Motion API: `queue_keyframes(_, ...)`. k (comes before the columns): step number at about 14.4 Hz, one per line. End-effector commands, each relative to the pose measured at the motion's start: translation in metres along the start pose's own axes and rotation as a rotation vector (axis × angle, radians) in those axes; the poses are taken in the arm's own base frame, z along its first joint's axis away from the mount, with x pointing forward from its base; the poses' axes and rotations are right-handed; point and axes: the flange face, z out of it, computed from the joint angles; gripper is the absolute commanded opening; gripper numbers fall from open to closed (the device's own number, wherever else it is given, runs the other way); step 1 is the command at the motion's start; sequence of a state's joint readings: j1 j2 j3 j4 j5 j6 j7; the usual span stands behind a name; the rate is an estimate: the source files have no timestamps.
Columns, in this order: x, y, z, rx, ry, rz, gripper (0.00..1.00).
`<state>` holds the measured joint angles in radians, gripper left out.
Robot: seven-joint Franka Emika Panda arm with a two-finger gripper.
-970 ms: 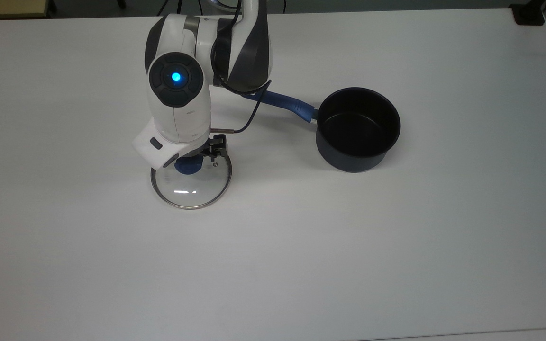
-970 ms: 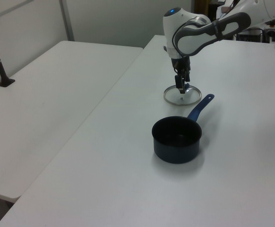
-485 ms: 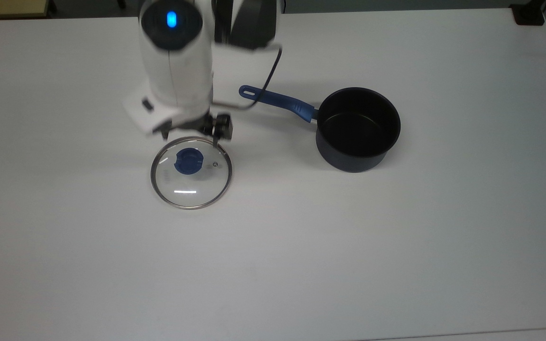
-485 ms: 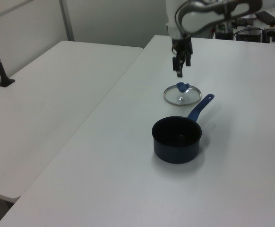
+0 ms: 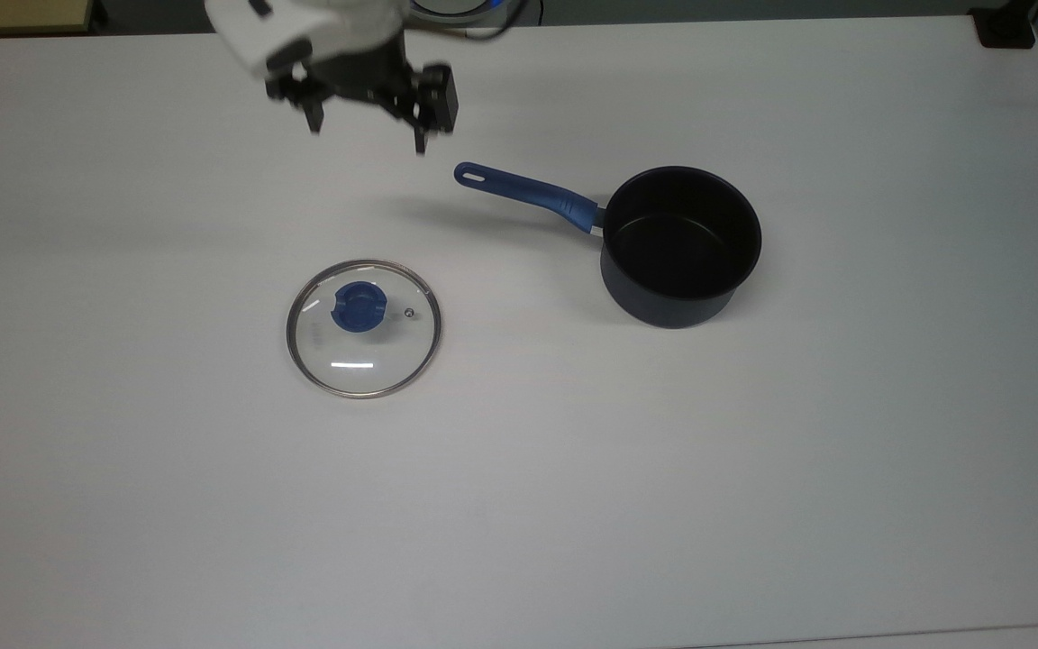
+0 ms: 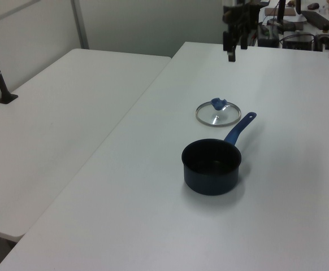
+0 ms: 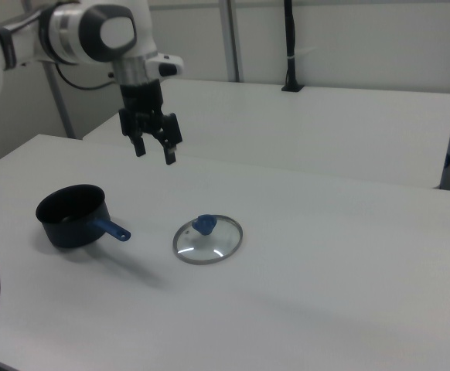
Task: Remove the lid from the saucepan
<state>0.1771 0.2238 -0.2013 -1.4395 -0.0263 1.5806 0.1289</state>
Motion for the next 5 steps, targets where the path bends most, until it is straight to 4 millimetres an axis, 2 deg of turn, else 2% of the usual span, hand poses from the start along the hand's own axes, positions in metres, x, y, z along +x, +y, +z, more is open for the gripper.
queue_keyframes(1,-0.0131,0.0031,-0.0033,0.003,-0.015,0.023,1.0)
queue_keyframes(5,-0.0131,0.0031,-0.0013,0.002,-0.018,0.026,1.0)
